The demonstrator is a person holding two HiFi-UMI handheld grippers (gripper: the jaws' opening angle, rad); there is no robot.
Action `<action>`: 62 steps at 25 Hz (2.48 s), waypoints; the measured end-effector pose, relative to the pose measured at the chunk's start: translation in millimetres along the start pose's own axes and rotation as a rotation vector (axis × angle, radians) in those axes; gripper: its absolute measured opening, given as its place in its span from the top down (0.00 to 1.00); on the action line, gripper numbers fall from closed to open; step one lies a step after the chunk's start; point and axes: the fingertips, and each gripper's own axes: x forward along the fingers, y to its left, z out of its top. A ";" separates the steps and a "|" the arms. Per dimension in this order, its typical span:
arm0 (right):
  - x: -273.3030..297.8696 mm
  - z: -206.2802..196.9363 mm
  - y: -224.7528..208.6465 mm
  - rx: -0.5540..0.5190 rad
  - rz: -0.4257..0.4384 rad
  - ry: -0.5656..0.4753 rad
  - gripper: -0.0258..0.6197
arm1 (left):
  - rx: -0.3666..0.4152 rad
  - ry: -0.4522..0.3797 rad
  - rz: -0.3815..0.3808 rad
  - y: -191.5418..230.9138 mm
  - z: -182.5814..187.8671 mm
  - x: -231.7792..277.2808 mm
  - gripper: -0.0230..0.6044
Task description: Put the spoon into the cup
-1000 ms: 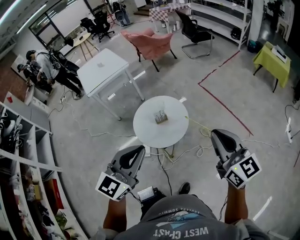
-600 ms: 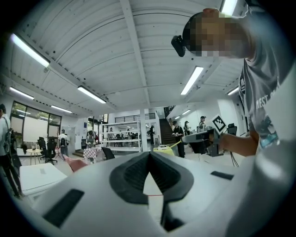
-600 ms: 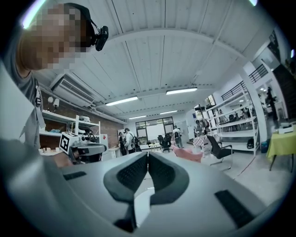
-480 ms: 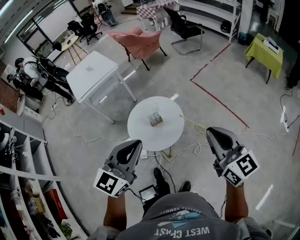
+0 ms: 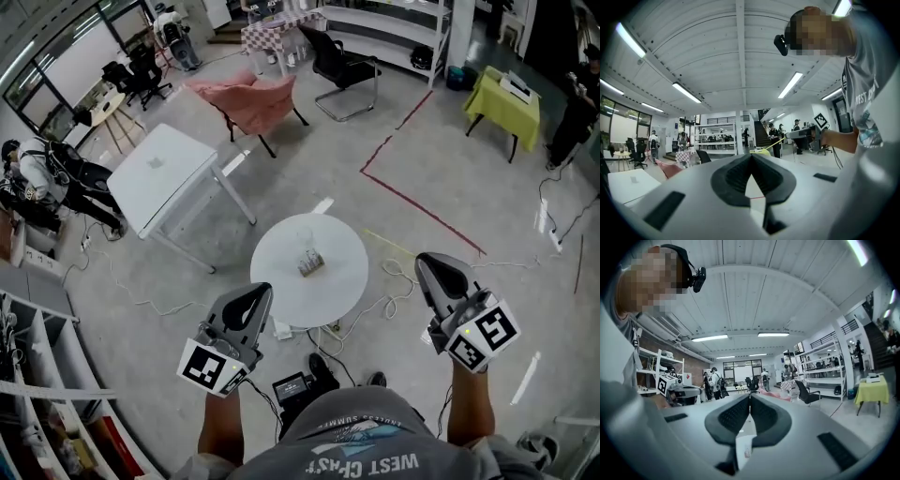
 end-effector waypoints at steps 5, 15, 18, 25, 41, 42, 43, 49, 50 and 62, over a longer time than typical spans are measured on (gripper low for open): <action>24.3 -5.4 11.9 -0.011 -0.029 0.021 0.95 | -0.012 -0.016 -0.021 31.3 -11.2 -4.1 0.96; 53.9 1.1 33.6 -0.050 -0.076 0.037 0.95 | -0.044 -0.066 -0.077 64.1 -25.9 -6.5 0.96; 58.3 3.2 40.5 -0.055 -0.081 0.048 0.95 | -0.056 -0.076 -0.084 69.1 -25.5 -9.8 0.96; 70.0 3.9 40.6 -0.046 -0.074 0.059 0.95 | -0.068 -0.065 -0.080 77.1 -26.5 -10.9 0.96; 127.1 -2.8 27.5 -0.002 0.075 0.082 0.95 | -0.066 -0.006 0.055 100.2 -25.4 -16.3 0.96; 130.3 -3.0 26.0 0.001 0.083 0.086 0.95 | -0.069 -0.004 0.065 101.8 -25.4 -15.8 0.96; 133.7 -3.0 24.4 0.004 0.090 0.091 0.95 | -0.071 -0.003 0.074 103.9 -25.3 -15.1 0.96; 154.2 -9.2 12.6 0.023 0.127 0.133 0.95 | -0.089 0.011 0.121 117.9 -26.9 -6.9 0.96; 157.1 -11.7 9.9 0.027 0.130 0.143 0.95 | -0.093 0.014 0.127 119.7 -28.0 -5.5 0.96; 185.9 -46.5 -14.7 0.080 0.169 0.235 0.95 | -0.147 0.061 0.178 127.5 -46.9 10.1 0.96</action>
